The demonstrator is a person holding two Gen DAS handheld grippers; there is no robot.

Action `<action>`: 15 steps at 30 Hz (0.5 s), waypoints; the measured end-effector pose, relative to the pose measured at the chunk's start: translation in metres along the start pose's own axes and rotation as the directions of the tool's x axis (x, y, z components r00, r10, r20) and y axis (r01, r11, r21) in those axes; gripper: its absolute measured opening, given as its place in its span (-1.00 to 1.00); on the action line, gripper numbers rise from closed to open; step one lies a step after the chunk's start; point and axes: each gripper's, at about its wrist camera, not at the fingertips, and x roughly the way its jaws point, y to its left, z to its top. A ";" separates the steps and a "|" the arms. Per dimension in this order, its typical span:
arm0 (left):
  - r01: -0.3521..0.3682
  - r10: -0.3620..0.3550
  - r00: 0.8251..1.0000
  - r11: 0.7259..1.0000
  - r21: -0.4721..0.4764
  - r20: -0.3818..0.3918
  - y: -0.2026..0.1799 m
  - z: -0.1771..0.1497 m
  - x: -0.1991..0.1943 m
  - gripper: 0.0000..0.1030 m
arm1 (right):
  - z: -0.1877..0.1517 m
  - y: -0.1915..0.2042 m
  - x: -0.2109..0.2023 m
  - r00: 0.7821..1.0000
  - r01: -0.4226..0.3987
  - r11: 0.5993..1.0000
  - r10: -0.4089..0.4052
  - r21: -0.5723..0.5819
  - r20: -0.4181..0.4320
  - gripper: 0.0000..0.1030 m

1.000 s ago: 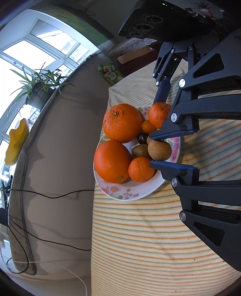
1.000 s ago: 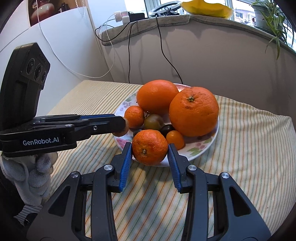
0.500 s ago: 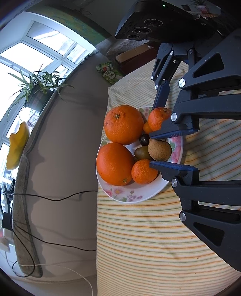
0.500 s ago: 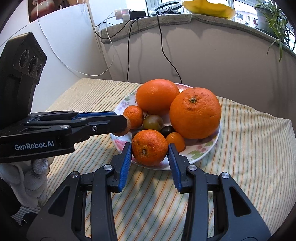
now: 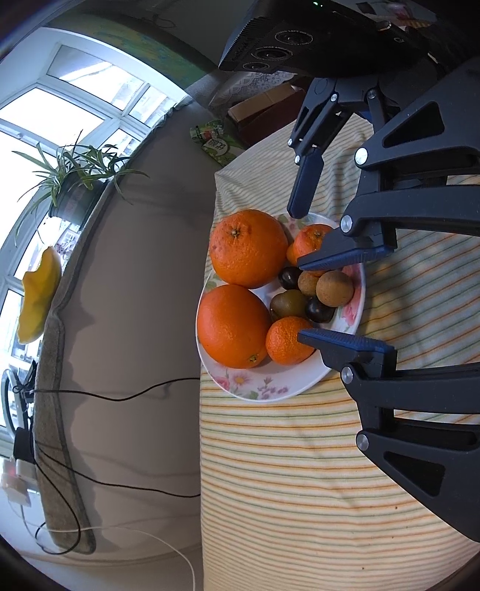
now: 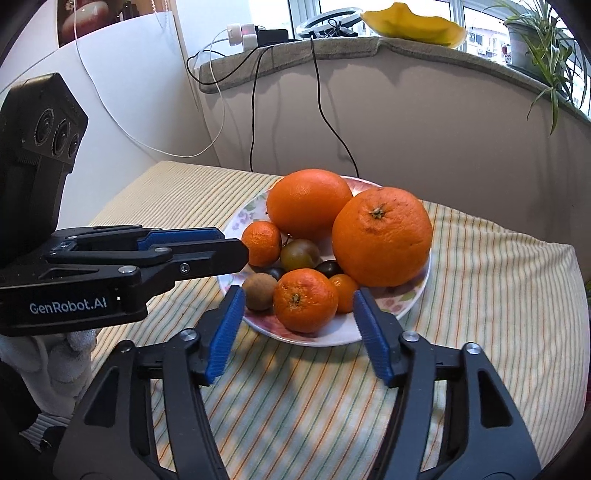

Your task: Organize fruits

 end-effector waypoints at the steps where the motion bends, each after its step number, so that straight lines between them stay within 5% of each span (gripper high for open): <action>1: -0.001 0.001 1.000 1.000 0.003 0.003 -0.001 0.000 -0.001 -0.31 | 0.000 0.000 -0.001 1.000 0.003 1.000 -0.003 -0.002 0.001 0.29; 15: -0.059 0.058 0.997 0.998 0.030 0.046 -0.008 0.000 -0.017 0.29 | -0.005 -0.001 -0.012 0.999 0.038 0.999 -0.038 0.001 0.008 0.31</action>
